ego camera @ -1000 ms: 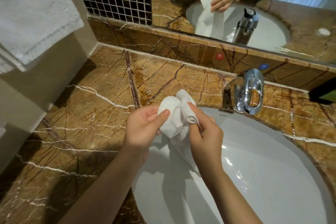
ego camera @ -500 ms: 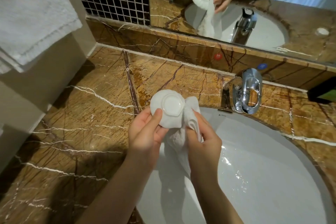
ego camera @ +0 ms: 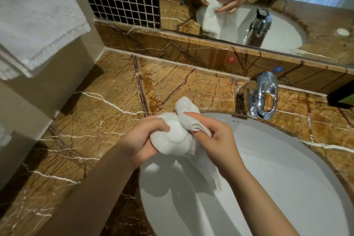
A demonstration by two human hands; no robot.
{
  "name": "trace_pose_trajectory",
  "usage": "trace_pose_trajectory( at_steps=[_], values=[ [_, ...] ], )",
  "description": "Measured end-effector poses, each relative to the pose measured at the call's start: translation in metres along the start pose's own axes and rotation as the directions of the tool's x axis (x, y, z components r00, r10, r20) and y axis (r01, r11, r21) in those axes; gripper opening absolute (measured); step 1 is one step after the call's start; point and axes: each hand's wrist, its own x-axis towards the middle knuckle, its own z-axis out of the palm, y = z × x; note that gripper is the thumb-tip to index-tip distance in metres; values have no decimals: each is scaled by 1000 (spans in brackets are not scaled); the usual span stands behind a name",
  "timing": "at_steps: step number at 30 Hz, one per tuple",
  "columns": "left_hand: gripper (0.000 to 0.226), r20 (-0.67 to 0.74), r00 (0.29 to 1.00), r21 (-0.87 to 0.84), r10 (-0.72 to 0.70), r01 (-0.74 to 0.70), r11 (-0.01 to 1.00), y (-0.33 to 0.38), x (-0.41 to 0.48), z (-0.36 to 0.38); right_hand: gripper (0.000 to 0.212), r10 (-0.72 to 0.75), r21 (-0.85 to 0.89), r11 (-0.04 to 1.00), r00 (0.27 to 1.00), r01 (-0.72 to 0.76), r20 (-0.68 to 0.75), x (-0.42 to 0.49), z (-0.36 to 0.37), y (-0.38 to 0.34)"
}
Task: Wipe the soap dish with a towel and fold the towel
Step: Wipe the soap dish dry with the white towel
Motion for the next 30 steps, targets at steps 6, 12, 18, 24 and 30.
trace_pose_trajectory(
  at_steps=[6,12,18,24,30],
  values=[
    [36,-142,988,-158,-66,43,986,-2,5,1,47,-104,-287,952,994,109,32,7,0,2],
    [45,-297,953,-383,66,-183,905,-12,10,17,50,-80,-316,948,983,23,-168,-9,15,8],
    [47,-262,952,-500,158,-274,822,-19,19,17,49,-91,-382,924,970,-2,-227,-29,40,6],
    [47,-311,910,-402,273,-387,830,-21,24,9,33,-175,-490,869,969,69,-173,-36,50,6],
    [30,-264,716,398,646,-530,749,-16,5,9,16,231,76,972,966,-224,-116,-25,23,12]
  ],
)
